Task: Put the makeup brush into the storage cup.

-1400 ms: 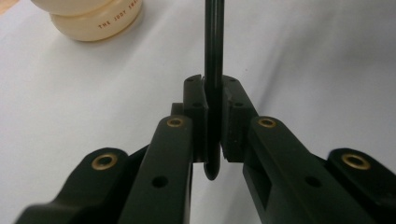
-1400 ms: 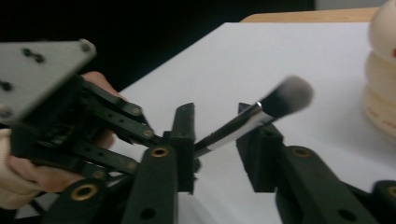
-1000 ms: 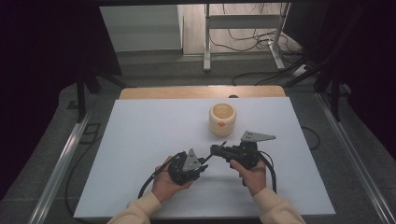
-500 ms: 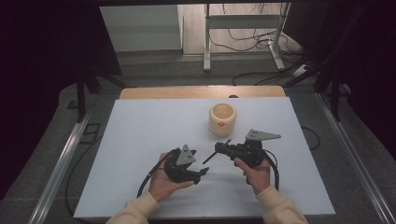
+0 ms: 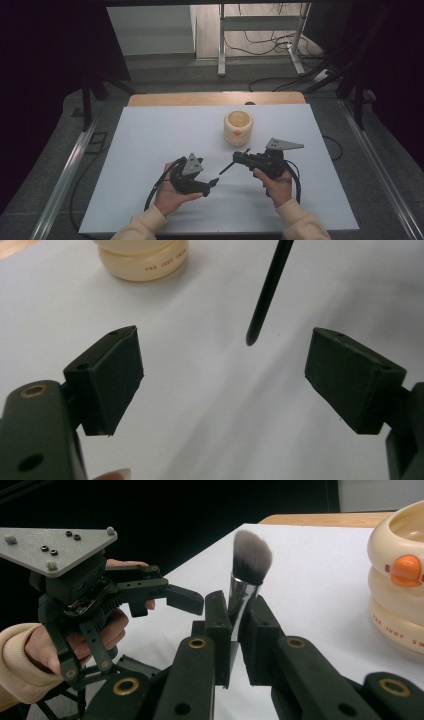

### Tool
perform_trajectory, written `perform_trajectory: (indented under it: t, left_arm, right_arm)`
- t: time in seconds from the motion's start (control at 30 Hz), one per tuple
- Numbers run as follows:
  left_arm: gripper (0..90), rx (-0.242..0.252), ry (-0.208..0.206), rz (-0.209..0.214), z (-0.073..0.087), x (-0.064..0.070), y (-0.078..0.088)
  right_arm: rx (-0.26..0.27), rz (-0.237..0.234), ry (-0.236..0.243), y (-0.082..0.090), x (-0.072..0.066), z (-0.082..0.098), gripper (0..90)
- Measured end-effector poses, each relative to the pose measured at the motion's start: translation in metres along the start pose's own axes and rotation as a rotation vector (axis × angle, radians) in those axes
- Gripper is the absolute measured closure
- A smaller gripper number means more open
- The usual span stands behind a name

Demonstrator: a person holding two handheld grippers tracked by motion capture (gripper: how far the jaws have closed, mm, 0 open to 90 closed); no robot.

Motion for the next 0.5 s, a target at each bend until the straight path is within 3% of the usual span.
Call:
perform_trajectory:
  t: [0.23, 0.5]
  left_arm:
    - [15.6, 0.003, 0.024, -0.028, 0.007, -0.009, 0.015]
    - [15.6, 0.028, 0.073, -0.09, 0.022, -0.028, 0.04]
  right_arm:
    - [0.002, 0.008, 0.001, 0.003, 0.002, 0.0, 82.6]
    - [0.006, 0.01, 0.0, 0.006, 0.004, -0.001, 82.6]
Point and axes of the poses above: each handheld gripper's, and its own axes: y roughly backward along the jaws, z roughly out of its underside, x roughly to its right, the point moved 6 cm from there along -y, roughly forward along the jaws, and after that the axes turned 7 degrees about z, right-handed, at the moved point
